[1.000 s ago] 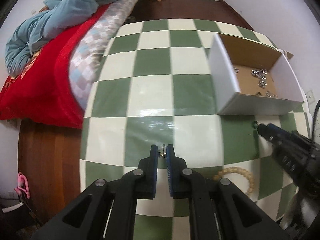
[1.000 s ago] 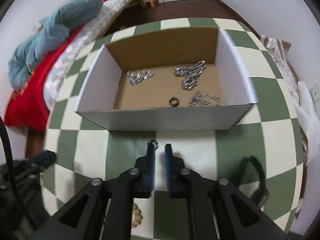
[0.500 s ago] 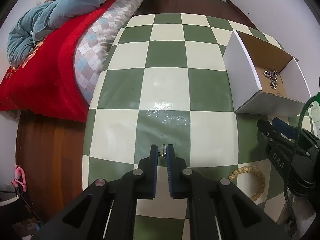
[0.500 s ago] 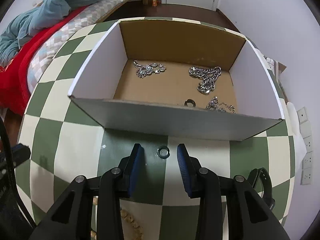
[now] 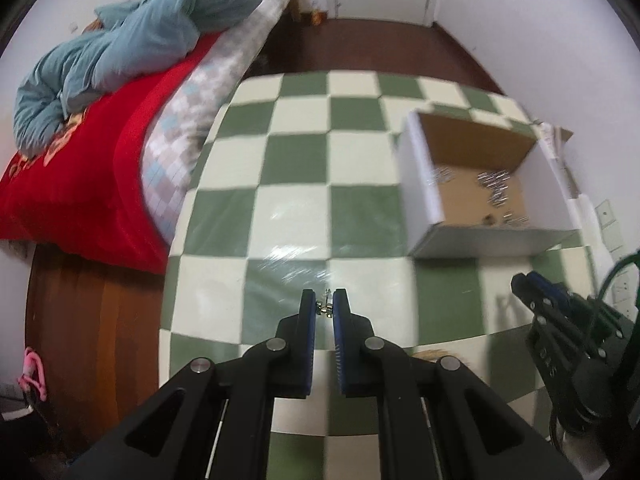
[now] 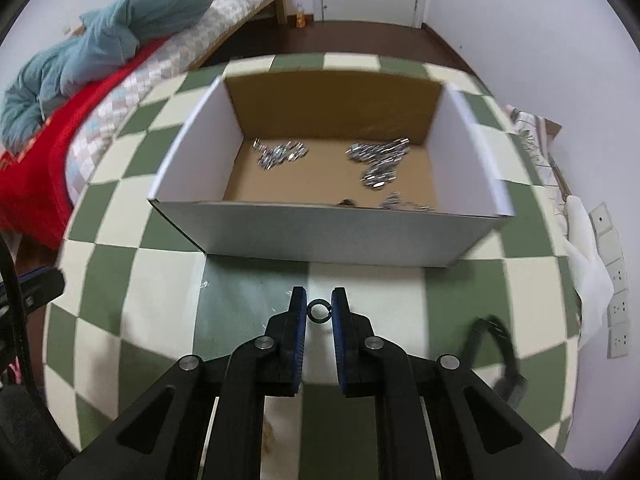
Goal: Organize jewelry
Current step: 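Carry the charm and black ring toward the white box, then open both tools over the box to drop the charm and ring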
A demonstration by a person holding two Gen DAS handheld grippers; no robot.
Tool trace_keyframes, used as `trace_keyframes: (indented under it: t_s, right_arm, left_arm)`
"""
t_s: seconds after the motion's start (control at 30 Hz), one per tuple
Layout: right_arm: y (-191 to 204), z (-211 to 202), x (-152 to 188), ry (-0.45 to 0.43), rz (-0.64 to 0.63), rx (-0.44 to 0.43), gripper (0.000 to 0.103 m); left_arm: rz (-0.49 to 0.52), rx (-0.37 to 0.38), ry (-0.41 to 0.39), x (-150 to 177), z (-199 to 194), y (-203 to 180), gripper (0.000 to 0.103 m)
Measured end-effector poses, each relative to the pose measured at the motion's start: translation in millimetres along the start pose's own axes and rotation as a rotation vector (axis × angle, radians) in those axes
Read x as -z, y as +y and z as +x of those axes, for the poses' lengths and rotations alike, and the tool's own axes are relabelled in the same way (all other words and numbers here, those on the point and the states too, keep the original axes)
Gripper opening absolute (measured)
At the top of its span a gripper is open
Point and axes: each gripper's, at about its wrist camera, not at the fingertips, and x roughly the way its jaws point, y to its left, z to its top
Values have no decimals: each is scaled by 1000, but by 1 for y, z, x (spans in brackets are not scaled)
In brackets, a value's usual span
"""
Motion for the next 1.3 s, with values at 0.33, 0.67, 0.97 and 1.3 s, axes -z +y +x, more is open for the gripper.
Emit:
trace_keyframes:
  t_s: [0.33, 0.67, 0.97, 1.3]
  right_arm:
    - [-54, -77, -21, -137, 103, -14, 13]
    - [-75, -80, -70, -185, 110, -14, 13]
    - [-75, -30, -100, -149, 95, -22, 13]
    - [-76, 1, -107, -105, 92, -42, 14]
  left_arm:
    - [36, 108, -121, -30, -44, -56, 6]
    - [52, 126, -191, -80, -41, -83, 6]
    - [61, 116, -167, -107, -3, -90, 6]
    - [45, 126, -135, -110, 20, -87, 10]
